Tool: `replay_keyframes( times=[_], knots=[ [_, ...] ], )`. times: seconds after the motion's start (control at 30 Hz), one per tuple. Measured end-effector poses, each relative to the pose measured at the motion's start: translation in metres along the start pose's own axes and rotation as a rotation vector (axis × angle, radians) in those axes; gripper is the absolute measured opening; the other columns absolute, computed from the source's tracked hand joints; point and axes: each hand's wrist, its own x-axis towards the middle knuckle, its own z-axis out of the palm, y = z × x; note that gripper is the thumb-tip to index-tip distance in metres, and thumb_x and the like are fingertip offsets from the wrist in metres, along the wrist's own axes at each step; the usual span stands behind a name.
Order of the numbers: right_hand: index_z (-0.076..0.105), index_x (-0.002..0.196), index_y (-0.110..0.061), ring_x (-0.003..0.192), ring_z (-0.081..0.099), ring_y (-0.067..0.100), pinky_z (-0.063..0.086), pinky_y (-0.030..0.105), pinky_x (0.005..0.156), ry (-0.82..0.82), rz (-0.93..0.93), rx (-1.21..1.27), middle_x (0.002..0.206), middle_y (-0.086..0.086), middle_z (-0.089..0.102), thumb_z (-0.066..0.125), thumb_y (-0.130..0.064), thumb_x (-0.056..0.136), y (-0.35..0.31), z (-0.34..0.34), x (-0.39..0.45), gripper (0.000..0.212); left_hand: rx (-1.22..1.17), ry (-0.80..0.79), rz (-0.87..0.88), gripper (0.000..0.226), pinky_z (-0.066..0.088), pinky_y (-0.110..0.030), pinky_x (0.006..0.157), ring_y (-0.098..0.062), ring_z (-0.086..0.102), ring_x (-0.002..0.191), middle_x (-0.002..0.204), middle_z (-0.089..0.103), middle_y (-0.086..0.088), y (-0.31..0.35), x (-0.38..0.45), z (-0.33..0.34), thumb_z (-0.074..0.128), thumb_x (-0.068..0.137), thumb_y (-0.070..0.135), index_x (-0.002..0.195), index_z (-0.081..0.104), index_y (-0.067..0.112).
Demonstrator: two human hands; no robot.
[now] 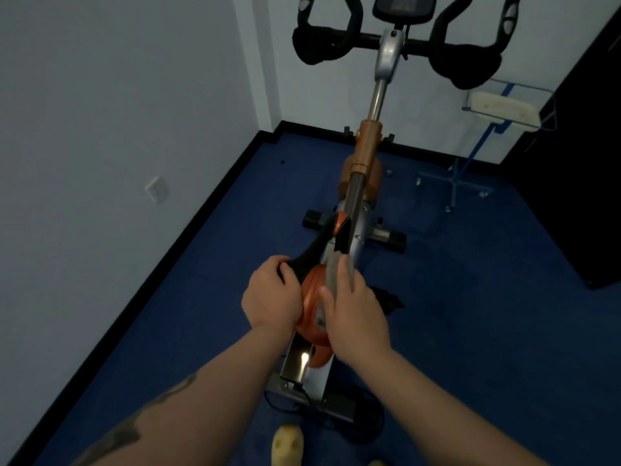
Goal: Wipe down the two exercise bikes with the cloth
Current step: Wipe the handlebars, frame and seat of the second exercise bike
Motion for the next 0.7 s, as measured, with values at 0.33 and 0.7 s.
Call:
replay_keyframes(
  times=[0.33,0.7],
  knots=[
    [0.004,0.156,-0.016,0.143,0.025,0.030,0.024,0.041,0.118,0.131,0.112,-0.122,0.159,0.016,0.020,0.006,-0.047,0.100,-0.018,0.016,0.009,0.064,0.186,-0.254,0.152,0.033,0.043,-0.034,0.067,-0.020,0.058,0.082,0.096,0.064,-0.001,-0.002,0.018,-0.007,0.027,0.101,0.027,0.116,0.055,0.020],
    [0.026,0.151,-0.036,0.144,0.023,0.034,0.017,0.045,0.120,0.197,0.074,-0.217,0.160,0.014,0.018,0.009,-0.048,0.099,-0.025,0.030,-0.015,0.057,-0.119,-0.185,0.206,0.034,0.038,-0.027,0.075,-0.013,0.060,0.099,0.111,0.068,0.005,-0.012,0.010,-0.011,0.040,0.099,0.018,0.120,0.064,0.027]
  ],
)
